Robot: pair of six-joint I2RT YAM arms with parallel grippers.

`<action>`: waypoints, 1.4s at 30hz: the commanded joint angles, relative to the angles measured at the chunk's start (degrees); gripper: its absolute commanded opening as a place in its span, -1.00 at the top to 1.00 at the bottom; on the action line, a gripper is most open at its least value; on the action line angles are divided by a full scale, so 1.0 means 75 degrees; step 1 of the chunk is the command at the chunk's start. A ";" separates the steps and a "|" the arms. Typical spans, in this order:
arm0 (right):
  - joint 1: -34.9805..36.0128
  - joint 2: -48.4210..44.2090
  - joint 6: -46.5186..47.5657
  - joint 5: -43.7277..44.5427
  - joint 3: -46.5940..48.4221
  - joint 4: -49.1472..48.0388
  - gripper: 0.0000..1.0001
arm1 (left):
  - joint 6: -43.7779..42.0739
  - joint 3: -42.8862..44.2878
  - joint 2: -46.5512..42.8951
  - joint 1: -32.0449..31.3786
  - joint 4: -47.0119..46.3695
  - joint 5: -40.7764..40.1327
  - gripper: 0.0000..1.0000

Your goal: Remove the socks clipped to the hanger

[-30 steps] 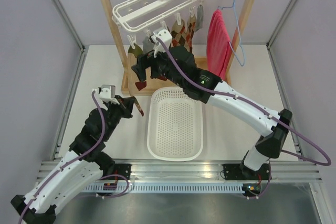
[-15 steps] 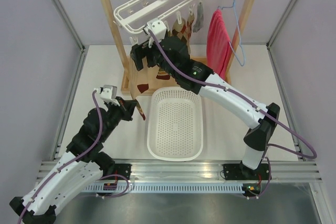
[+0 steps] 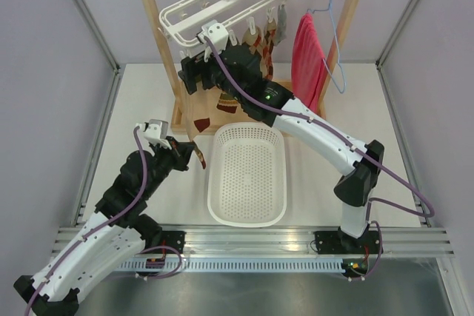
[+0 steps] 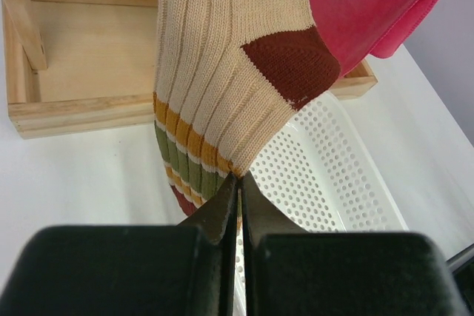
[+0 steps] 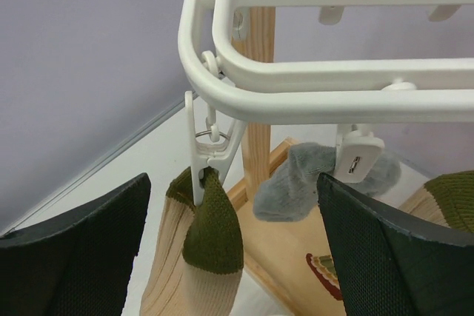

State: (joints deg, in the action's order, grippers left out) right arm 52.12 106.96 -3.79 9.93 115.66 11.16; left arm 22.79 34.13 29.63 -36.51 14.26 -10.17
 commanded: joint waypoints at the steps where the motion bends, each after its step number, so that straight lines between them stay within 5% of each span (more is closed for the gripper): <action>1: 0.0035 0.0024 -0.0221 -0.0305 0.0247 -0.0222 -0.92 | 0.0196 0.0324 0.0046 -0.0019 -0.0038 0.0126 0.95; 13: 0.0176 0.0211 -0.0350 -0.0434 0.0644 -0.0316 -0.87 | 0.0208 0.0266 0.0104 -0.0030 -0.0038 0.0185 0.95; 23: 0.0176 0.0680 -0.0198 -0.0446 0.1383 -0.0304 -0.55 | 0.0220 0.0266 0.0081 -0.0042 -0.0050 0.0255 0.95; 35: 0.0176 0.0845 -0.0057 -0.0223 0.1501 -0.0339 0.17 | 0.0220 0.0254 0.0069 -0.0030 -0.0027 0.0302 0.95; 38: 0.0188 0.0856 -0.0034 -0.0142 0.1466 -0.0339 0.49 | 0.0220 0.0242 0.0081 -0.0030 -0.0027 0.0302 0.95; 39: 0.0176 0.0868 -0.0045 -0.0071 0.1466 -0.0339 0.86 | 0.0220 0.0242 0.0081 -0.0030 -0.0027 0.0302 0.95; 42: 0.0176 0.0891 -0.0045 -0.0035 0.1454 -0.0362 0.98 | 0.0220 0.0242 0.0093 -0.0030 -0.0027 0.0314 0.95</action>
State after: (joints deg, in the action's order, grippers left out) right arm 53.28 113.08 -4.40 8.80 124.55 9.85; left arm 22.87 34.13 30.24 -36.51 14.31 -8.69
